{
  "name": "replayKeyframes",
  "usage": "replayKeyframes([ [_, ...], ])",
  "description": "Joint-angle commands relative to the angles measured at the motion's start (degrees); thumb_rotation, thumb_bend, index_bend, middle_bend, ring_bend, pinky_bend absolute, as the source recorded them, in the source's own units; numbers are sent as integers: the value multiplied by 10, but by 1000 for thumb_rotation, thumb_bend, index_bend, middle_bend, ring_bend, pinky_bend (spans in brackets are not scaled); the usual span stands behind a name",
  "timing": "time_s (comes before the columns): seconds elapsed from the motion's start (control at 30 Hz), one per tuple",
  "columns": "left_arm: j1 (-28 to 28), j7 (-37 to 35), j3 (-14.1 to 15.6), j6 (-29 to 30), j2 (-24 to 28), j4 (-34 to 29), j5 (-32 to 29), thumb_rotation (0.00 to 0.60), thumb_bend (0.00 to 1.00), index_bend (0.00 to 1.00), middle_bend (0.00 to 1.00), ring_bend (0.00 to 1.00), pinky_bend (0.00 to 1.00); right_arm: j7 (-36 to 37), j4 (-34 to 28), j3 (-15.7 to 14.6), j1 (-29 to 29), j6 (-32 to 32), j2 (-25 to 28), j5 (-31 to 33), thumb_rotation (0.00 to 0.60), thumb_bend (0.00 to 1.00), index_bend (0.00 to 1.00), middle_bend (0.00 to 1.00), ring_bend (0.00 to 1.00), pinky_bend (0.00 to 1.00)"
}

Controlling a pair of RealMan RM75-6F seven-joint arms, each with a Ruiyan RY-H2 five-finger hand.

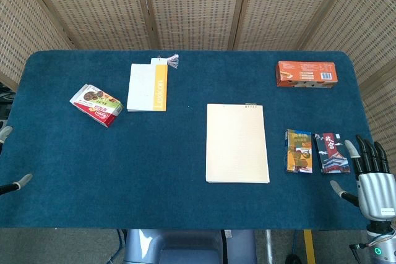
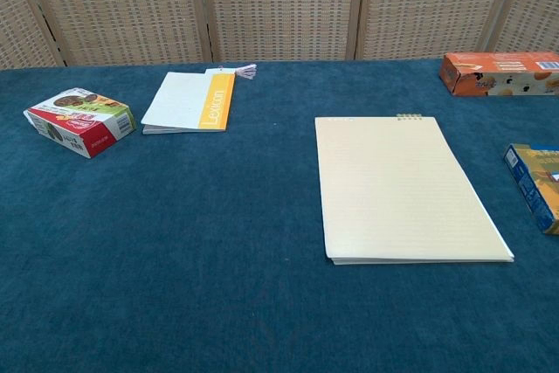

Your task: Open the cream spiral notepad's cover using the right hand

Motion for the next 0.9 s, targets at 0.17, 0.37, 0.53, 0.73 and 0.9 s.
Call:
replayKeyframes([
  [0.17,-2,-15,0,-8,5,1,0,600,0,0,0,0,0,-2,0,-7,3,-9,0,-6,600,0,0,0,0,0],
  [0.37,-1,-28,-1,-5,9,4,2,600,0,0,0,0,0,7,-7,-25,23,-37,3,-42,600,0,0,0,0,0],
  [0.53,-3,-27,-2,-9,8,2,1,600,0,0,0,0,0,60,-4,-56,81,-95,13,-127,600,0,12,0,0,0],
  [0.73,-6,-16,-4,-16,5,3,-11,600,0,0,0,0,0,52,35,-52,135,-121,-29,-183,600,24,88,101,10,78],
  [0.9,-5,-13,-5,-15,4,1,-17,600,0,0,0,0,0,30,70,-46,167,-151,-72,-190,600,78,114,111,42,125],
])
